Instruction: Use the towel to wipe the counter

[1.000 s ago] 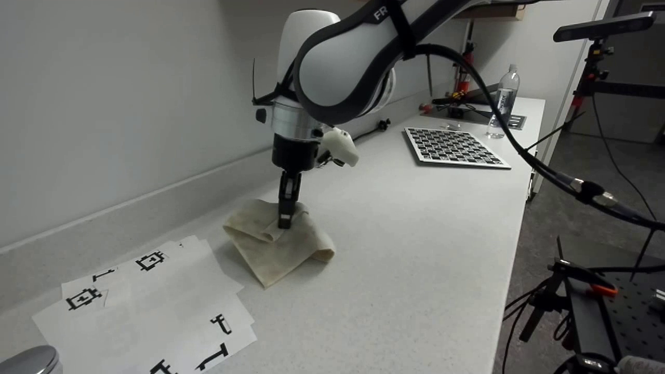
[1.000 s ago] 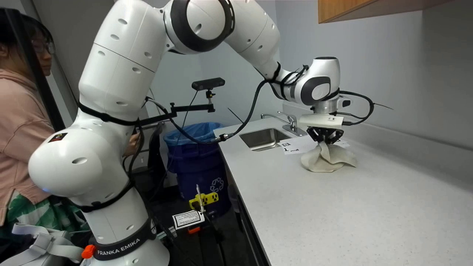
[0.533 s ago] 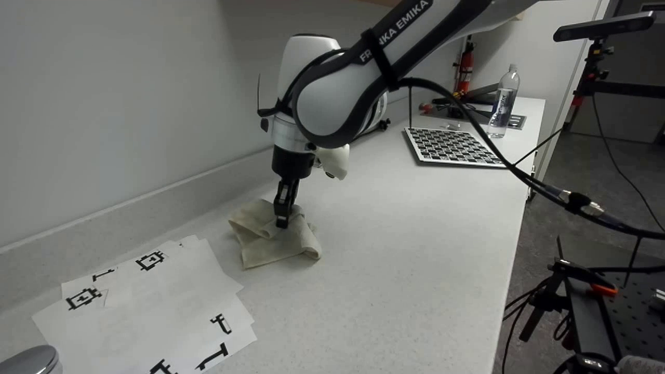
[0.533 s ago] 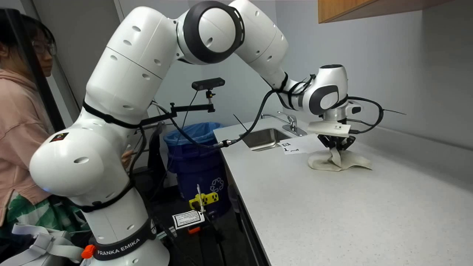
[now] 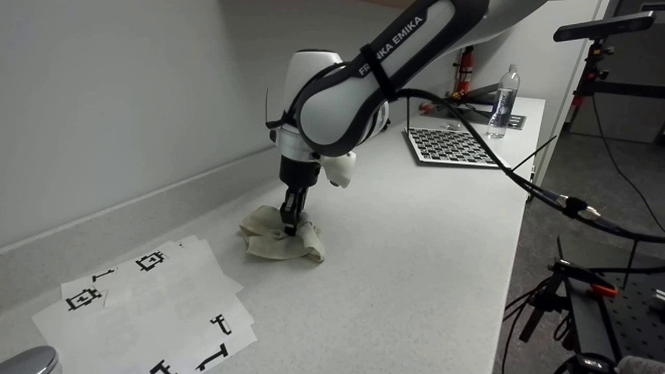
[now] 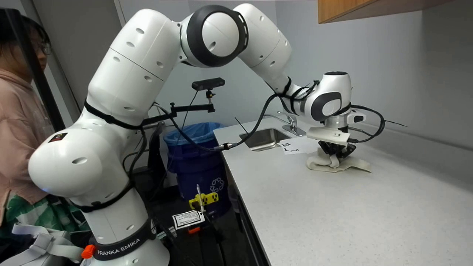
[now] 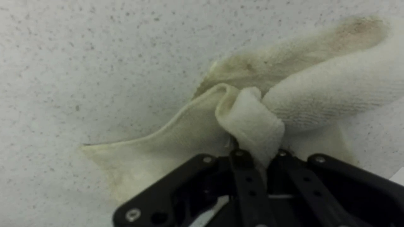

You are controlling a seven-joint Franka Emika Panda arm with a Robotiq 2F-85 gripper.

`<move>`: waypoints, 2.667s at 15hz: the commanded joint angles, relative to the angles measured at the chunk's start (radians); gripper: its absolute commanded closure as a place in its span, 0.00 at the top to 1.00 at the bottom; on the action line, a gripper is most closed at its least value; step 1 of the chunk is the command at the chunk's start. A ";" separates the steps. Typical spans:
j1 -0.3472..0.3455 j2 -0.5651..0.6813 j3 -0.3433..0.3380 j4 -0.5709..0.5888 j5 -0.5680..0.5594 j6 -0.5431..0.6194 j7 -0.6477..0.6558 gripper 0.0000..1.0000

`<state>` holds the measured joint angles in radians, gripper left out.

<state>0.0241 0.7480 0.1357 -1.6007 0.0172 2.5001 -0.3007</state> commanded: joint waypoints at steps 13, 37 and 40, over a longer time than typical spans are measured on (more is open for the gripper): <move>-0.113 -0.250 0.146 -0.451 0.289 -0.210 -0.174 0.03; 0.014 -0.123 0.021 -0.095 0.047 -0.006 -0.065 0.03; 0.021 -0.063 -0.006 -0.036 0.011 0.014 -0.015 0.03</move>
<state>0.0218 0.6030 0.1649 -1.7314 0.0725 2.4953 -0.3725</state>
